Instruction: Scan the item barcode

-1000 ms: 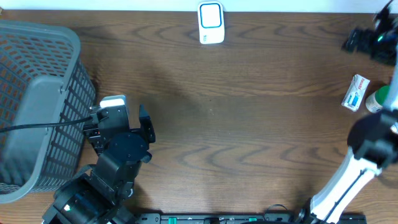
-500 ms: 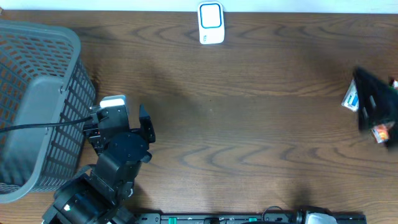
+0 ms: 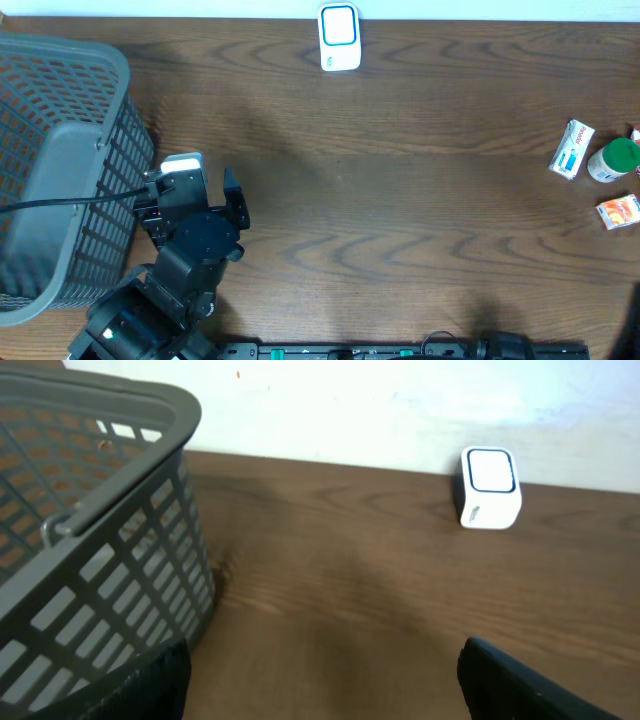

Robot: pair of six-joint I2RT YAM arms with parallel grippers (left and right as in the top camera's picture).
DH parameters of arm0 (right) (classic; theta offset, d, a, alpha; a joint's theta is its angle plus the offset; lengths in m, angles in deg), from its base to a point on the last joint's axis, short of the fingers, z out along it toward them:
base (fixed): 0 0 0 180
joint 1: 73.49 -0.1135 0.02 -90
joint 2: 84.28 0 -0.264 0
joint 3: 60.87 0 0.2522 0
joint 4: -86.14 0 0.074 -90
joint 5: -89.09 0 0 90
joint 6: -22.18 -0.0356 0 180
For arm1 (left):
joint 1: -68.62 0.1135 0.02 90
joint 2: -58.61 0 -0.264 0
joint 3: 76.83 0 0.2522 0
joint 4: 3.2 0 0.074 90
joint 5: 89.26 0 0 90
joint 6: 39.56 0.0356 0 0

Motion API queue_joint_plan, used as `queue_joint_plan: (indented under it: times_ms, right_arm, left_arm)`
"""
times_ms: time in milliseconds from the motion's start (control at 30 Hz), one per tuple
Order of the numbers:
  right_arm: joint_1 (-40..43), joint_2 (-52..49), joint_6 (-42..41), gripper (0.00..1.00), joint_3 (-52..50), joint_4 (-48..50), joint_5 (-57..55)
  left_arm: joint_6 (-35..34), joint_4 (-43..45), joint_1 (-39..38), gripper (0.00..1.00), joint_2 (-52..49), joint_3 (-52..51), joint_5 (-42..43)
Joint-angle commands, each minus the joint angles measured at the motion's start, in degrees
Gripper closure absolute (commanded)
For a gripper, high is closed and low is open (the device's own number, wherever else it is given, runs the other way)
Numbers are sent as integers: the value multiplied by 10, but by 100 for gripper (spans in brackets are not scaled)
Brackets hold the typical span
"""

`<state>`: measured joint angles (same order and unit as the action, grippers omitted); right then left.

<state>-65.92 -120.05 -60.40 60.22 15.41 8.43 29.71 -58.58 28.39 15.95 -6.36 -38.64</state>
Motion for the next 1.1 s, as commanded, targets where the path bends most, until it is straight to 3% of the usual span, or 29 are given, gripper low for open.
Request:
queue_joint_plan:
  times_ms: [0,133,233,367,767,1067]
  right_arm:
    - [-13,84,10,1,-195,99,34]
    - [-44,173,-11,1,-428,263,52]
    - [-68,229,-61,1,-626,439,51]
    - [-73,260,-61,1,-779,590,34]
    - [-77,355,-65,1,-1014,684,-14]
    - [-77,355,-45,1,-1070,651,-24]
  left_arm:
    - [6,1,0,14,1,3,-11]
    - [6,1,0,14,1,3,-11]
    - [6,1,0,14,1,3,-11]
    - [6,1,0,14,1,3,-12]
    - [6,1,0,14,1,3,-11]
    - [6,1,0,14,1,3,-11]
